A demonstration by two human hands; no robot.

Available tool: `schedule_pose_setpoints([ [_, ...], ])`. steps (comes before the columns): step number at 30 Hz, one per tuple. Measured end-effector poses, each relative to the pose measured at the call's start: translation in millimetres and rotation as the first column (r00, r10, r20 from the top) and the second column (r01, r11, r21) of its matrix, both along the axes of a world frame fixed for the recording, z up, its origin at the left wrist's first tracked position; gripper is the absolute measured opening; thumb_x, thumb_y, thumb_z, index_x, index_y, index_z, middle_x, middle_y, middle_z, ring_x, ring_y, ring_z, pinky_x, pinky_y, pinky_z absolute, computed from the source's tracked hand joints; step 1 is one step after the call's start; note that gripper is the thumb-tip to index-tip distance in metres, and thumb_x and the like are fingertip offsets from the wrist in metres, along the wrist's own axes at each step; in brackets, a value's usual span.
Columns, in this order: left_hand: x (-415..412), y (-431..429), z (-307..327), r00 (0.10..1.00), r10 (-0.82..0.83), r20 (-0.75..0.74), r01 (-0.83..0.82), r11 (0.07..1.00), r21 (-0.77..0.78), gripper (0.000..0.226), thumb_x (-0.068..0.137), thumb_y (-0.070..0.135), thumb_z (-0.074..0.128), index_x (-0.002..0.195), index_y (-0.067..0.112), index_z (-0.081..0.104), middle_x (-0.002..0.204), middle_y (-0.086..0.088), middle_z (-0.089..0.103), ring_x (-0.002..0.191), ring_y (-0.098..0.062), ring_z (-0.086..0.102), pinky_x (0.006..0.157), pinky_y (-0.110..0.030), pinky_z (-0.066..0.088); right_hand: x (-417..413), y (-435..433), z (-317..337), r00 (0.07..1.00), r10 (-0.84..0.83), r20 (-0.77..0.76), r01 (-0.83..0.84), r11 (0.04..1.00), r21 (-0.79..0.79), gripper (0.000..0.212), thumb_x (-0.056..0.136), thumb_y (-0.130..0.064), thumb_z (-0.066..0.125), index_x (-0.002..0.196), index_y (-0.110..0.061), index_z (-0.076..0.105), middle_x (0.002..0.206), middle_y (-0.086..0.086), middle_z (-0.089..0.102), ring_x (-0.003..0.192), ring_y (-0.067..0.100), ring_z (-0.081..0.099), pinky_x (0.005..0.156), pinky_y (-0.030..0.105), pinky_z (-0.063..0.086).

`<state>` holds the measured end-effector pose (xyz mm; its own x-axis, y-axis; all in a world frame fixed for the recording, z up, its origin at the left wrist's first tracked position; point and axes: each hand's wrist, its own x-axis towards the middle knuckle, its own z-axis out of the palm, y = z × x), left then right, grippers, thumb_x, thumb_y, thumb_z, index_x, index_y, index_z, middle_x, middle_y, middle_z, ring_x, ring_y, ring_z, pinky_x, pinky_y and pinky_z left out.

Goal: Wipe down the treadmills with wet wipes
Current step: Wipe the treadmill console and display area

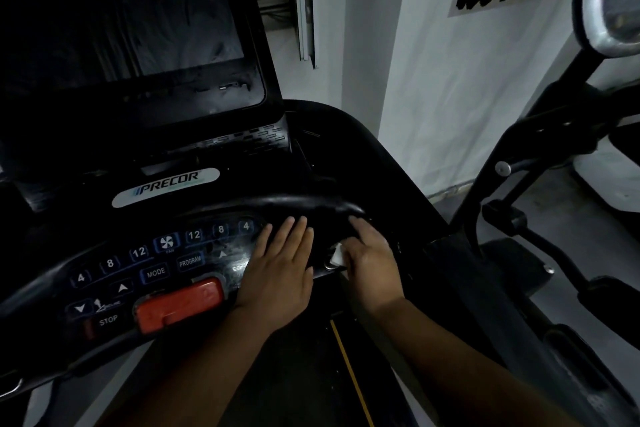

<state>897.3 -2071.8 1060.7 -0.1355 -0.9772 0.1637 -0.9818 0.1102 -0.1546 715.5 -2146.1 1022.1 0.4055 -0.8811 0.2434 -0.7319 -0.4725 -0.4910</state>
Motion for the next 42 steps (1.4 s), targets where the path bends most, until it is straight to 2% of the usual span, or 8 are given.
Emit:
schedule_pose_setpoints([
  [3, 6, 0, 9, 0.999, 0.033, -0.015, -0.034, 0.999, -0.016, 0.067, 0.097, 0.046, 0.030, 0.153, 0.010, 0.040, 0.164, -0.009, 0.030, 0.153, -0.025, 0.025, 0.122, -0.050, 0.014, 4, 6, 14, 0.999, 0.039, -0.034, -0.043, 0.989, -0.144, 0.003, 0.093, -0.014, 0.065, 0.092, -0.017, 0.066, 0.164, 0.011, 0.024, 0.155, 0.024, 0.012, 0.126, 0.046, 0.010],
  [5, 11, 2, 15, 0.998, 0.054, -0.036, -0.055, 0.998, -0.032, 0.068, 0.098, 0.048, 0.031, 0.153, 0.010, 0.039, 0.164, -0.009, 0.029, 0.153, -0.025, 0.024, 0.122, -0.050, 0.013, 10, 10, 16, 0.994, 0.072, -0.085, -0.089, 0.970, -0.226, 0.007, 0.089, -0.018, 0.072, 0.090, -0.018, 0.065, 0.164, 0.016, 0.023, 0.155, 0.027, 0.009, 0.125, 0.048, 0.010],
  [12, 53, 23, 40, 0.992, 0.114, -0.054, -0.119, 0.987, -0.111, 0.068, 0.100, 0.049, 0.033, 0.155, 0.010, 0.036, 0.165, -0.009, 0.028, 0.153, -0.026, 0.025, 0.122, -0.051, 0.017, 61, 11, 50, 0.990, 0.138, 0.036, -0.120, 0.945, -0.303, 0.008, 0.092, -0.020, 0.066, 0.094, -0.013, 0.068, 0.162, 0.019, 0.028, 0.151, 0.033, 0.022, 0.119, 0.060, 0.025],
  [22, 174, 45, 77, 0.978, 0.200, -0.063, -0.208, 0.965, -0.163, 0.070, 0.098, 0.050, 0.033, 0.152, 0.006, 0.042, 0.163, -0.013, 0.032, 0.150, -0.030, 0.030, 0.120, -0.056, 0.025, 186, 11, 99, 0.973, 0.224, 0.049, -0.186, 0.898, -0.398, 0.007, 0.089, -0.006, 0.071, 0.094, -0.009, 0.068, 0.161, 0.019, 0.029, 0.151, 0.035, 0.024, 0.122, 0.055, 0.017],
  [32, 297, 77, 103, 0.972, 0.219, -0.084, -0.233, 0.942, -0.240, 0.069, 0.097, 0.049, 0.034, 0.151, 0.007, 0.043, 0.162, -0.012, 0.035, 0.150, -0.029, 0.032, 0.120, -0.053, 0.019, 315, 35, 137, 0.956, 0.278, 0.099, -0.201, 0.859, -0.471, 0.002, 0.090, -0.003, 0.068, 0.089, -0.005, 0.067, 0.154, 0.023, 0.041, 0.144, 0.040, 0.037, 0.114, 0.062, 0.033],
  [35, 337, 94, 106, 0.963, 0.252, -0.094, -0.268, 0.931, -0.248, 0.068, 0.097, 0.047, 0.036, 0.151, 0.006, 0.044, 0.161, -0.013, 0.035, 0.149, -0.030, 0.033, 0.120, -0.055, 0.024, 361, 45, 144, 0.939, 0.328, 0.104, -0.246, 0.851, -0.464, 0.027, 0.098, -0.018, 0.052, 0.100, 0.000, 0.072, 0.149, 0.023, 0.047, 0.142, 0.040, 0.040, 0.113, 0.060, 0.035],
  [38, 376, 113, 104, 0.950, 0.298, -0.095, -0.312, 0.919, -0.241, 0.069, 0.098, 0.047, 0.035, 0.151, 0.005, 0.043, 0.161, -0.014, 0.035, 0.149, -0.031, 0.033, 0.120, -0.056, 0.026, 407, 50, 149, 0.925, 0.377, 0.041, -0.316, 0.826, -0.466, 0.027, 0.092, -0.008, 0.060, 0.116, 0.000, 0.072, 0.144, 0.023, 0.051, 0.137, 0.043, 0.045, 0.106, 0.061, 0.043],
  [42, 418, 129, 98, 0.932, 0.348, -0.104, -0.363, 0.900, -0.240, 0.068, 0.097, 0.047, 0.039, 0.152, 0.005, 0.043, 0.161, -0.014, 0.036, 0.149, -0.033, 0.033, 0.119, -0.057, 0.027, 463, 67, 155, 0.875, 0.453, 0.170, -0.352, 0.837, -0.420, 0.038, 0.101, -0.024, 0.042, 0.109, 0.001, 0.071, 0.146, 0.022, 0.050, 0.136, 0.037, 0.048, 0.108, 0.050, 0.046],
])
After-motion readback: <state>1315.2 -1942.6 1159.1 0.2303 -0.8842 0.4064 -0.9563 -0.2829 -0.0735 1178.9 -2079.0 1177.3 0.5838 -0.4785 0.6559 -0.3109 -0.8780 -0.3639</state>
